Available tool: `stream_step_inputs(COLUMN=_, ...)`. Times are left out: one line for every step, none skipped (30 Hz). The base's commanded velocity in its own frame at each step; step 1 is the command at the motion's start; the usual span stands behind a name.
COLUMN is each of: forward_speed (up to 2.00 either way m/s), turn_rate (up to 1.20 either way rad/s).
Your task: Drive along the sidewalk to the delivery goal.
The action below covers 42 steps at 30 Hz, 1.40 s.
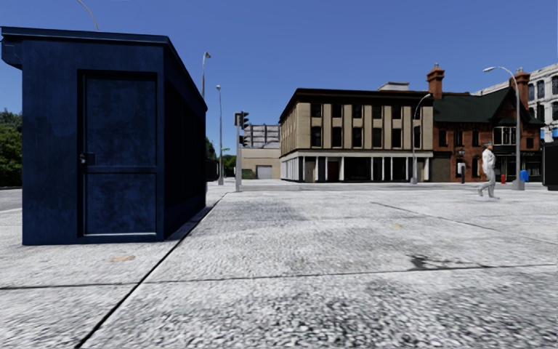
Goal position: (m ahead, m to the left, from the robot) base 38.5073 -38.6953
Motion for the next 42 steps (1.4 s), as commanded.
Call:
stream_step_inputs(forward_speed=2.0, turn_rate=0.0)
stream_step_inputs(forward_speed=2.0, turn_rate=0.0)
stream_step_inputs(forward_speed=2.0, turn_rate=0.0)
stream_step_inputs(forward_speed=2.0, turn_rate=0.0)
stream_step_inputs(forward_speed=2.0, turn_rate=0.0)
stream_step_inputs(forward_speed=2.0, turn_rate=0.0)
stream_step_inputs(forward_speed=2.0, turn_rate=0.0)
stream_step_inputs(forward_speed=2.0, turn_rate=0.0)
stream_step_inputs(forward_speed=2.0, turn_rate=0.0)
stream_step_inputs(forward_speed=2.0, turn_rate=0.0)
stream_step_inputs(forward_speed=2.0, turn_rate=0.0)
stream_step_inputs(forward_speed=2.0, turn_rate=0.0)
stream_step_inputs(forward_speed=2.0, turn_rate=0.0)
stream_step_inputs(forward_speed=2.0, turn_rate=0.0)
stream_step_inputs(forward_speed=2.0, turn_rate=0.0)
stream_step_inputs(forward_speed=2.0, turn_rate=0.0)
stream_step_inputs(forward_speed=2.0, turn_rate=0.0)
stream_step_inputs(forward_speed=2.0, turn_rate=0.0)
stream_step_inputs(forward_speed=2.0, turn_rate=0.0)
stream_step_inputs(forward_speed=2.0, turn_rate=0.0)
stream_step_inputs(forward_speed=2.0, turn_rate=0.0)
stream_step_inputs(forward_speed=2.0, turn_rate=0.0)
stream_step_inputs(forward_speed=2.0, turn_rate=0.0)
stream_step_inputs(forward_speed=2.0, turn_rate=0.0)
stream_step_inputs(forward_speed=2.0, turn_rate=0.0)
stream_step_inputs(forward_speed=2.0, turn_rate=0.0)
stream_step_inputs(forward_speed=2.0, turn_rate=0.0)
stream_step_inputs(forward_speed=2.0, turn_rate=0.0)
stream_step_inputs(forward_speed=2.0, turn_rate=0.0)
stream_step_inputs(forward_speed=2.0, turn_rate=0.0)
stream_step_inputs(forward_speed=2.0, turn_rate=0.0)
stream_step_inputs(forward_speed=2.0, turn_rate=0.0)
stream_step_inputs(forward_speed=2.0, turn_rate=0.0)
stream_step_inputs(forward_speed=2.0, turn_rate=0.0)
stream_step_inputs(forward_speed=2.0, turn_rate=0.0)
stream_step_inputs(forward_speed=2.0, turn_rate=0.0)
stream_step_inputs(forward_speed=2.0, turn_rate=0.0)
stream_step_inputs(forward_speed=2.0, turn_rate=0.0)
stream_step_inputs(forward_speed=2.0, turn_rate=0.0)
stream_step_inputs(forward_speed=2.0, turn_rate=0.0)
stream_step_inputs(forward_speed=2.0, turn_rate=0.0)
stream_step_inputs(forward_speed=2.0, turn_rate=0.0)
